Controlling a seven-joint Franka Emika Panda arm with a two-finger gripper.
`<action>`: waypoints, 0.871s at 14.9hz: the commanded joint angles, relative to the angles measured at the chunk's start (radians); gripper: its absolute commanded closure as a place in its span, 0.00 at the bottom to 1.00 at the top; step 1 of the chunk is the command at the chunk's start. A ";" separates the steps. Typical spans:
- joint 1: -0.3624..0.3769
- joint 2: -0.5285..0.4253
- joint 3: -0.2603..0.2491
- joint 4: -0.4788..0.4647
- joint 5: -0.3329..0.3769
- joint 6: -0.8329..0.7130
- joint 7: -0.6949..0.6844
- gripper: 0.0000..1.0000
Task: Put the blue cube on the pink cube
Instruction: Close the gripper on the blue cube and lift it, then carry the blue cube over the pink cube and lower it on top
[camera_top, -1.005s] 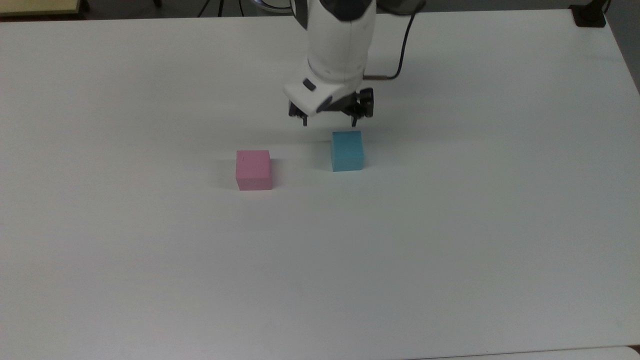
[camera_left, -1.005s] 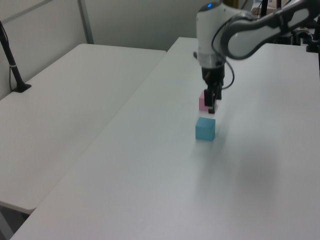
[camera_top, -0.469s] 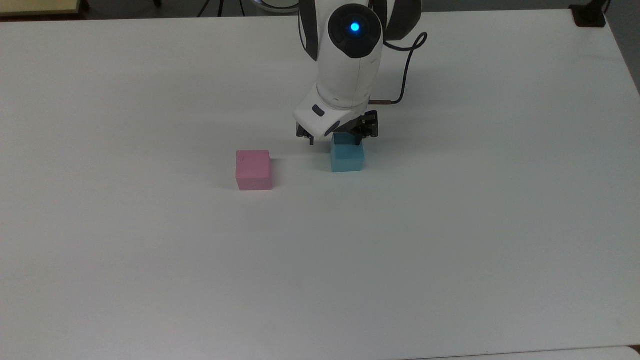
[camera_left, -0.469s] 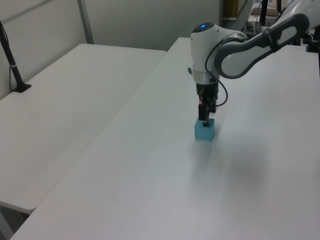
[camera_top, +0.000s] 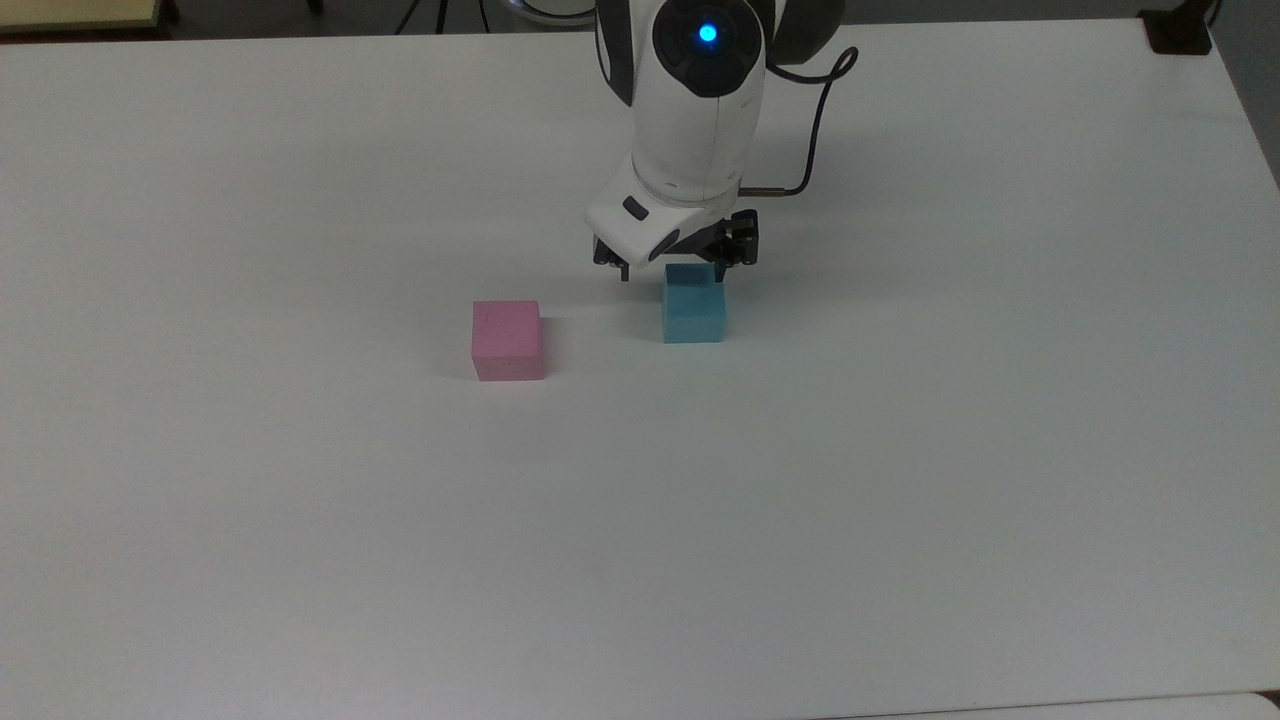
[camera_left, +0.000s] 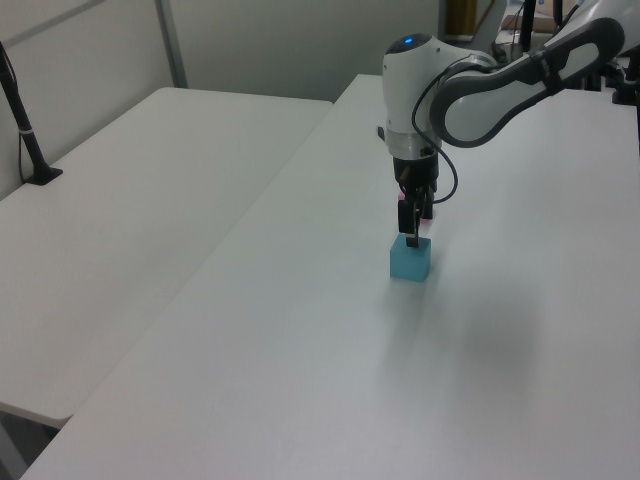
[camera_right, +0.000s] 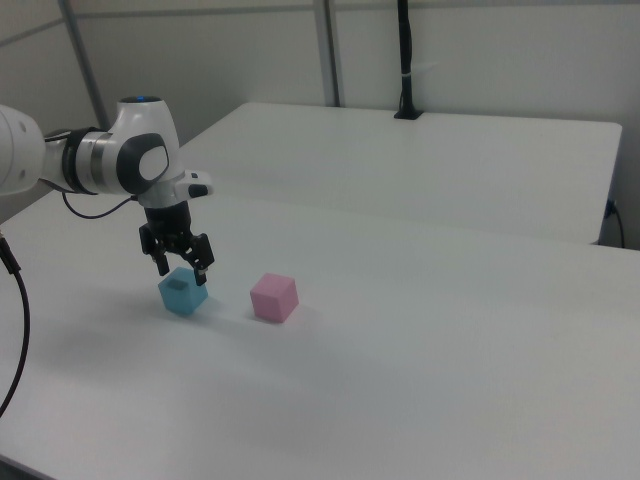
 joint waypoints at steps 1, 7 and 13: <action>0.022 0.015 0.002 -0.011 0.033 0.035 0.010 0.00; 0.028 0.035 0.004 -0.019 0.018 0.069 0.019 0.57; -0.010 -0.019 -0.024 0.043 0.007 -0.078 -0.151 0.75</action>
